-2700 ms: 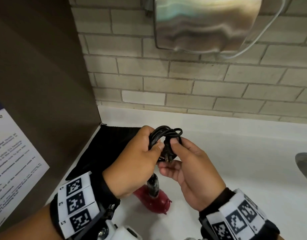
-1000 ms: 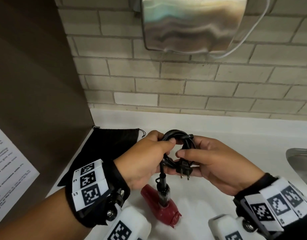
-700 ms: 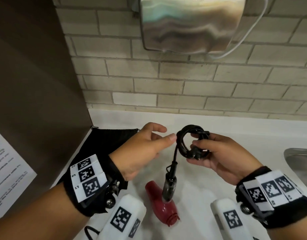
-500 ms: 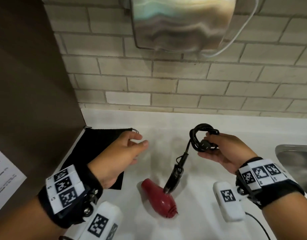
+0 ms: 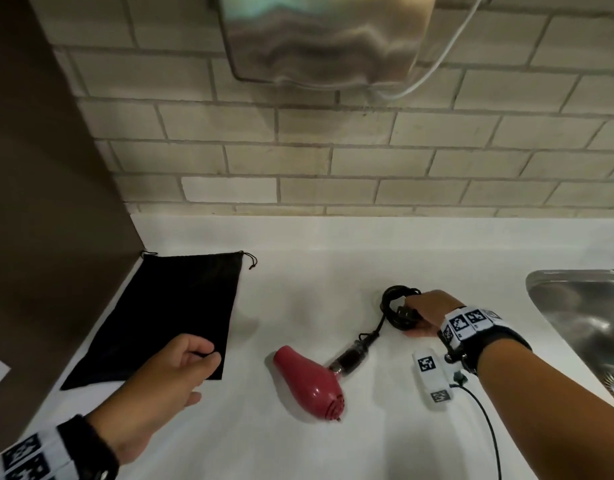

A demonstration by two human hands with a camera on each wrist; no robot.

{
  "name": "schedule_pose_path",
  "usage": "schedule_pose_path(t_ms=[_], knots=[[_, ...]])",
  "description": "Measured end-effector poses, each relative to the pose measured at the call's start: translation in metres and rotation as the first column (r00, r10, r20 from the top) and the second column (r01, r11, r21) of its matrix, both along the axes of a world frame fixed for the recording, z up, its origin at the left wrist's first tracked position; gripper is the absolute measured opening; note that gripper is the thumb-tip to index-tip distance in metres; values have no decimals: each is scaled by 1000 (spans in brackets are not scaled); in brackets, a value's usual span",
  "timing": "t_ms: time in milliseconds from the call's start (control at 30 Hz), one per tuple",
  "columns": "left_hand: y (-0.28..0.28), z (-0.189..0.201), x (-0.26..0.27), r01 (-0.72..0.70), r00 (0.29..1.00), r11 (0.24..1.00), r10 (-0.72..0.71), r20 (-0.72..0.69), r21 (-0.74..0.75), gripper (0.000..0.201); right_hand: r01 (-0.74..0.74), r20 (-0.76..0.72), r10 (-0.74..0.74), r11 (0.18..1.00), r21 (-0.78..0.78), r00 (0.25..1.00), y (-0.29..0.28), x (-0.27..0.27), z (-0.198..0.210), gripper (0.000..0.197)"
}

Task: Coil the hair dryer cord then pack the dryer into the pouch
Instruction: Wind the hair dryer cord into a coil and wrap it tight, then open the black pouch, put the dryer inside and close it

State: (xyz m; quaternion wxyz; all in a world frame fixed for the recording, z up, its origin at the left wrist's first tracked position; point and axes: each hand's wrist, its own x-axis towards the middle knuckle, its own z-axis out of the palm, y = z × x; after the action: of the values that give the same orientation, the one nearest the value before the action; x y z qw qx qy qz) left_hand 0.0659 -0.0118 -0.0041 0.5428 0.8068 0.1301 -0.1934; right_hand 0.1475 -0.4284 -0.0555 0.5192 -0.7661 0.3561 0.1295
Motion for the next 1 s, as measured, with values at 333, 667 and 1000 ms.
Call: schedule_pose_path(t_ms=[333, 667, 1000], knots=[[15, -22, -11, -40, 998, 998, 42, -43, 54, 14, -182, 47, 192, 969, -165, 980, 11, 33, -14, 60], [25, -32, -15, -48, 999, 997, 49, -19, 52, 12, -86, 238, 149, 963, -255, 960, 9, 16, -19, 43], [45, -37, -20, -4, 1000, 1000, 4, -13, 27, 13, -380, 355, 480, 869, -315, 802, 56, -119, 20, 22]])
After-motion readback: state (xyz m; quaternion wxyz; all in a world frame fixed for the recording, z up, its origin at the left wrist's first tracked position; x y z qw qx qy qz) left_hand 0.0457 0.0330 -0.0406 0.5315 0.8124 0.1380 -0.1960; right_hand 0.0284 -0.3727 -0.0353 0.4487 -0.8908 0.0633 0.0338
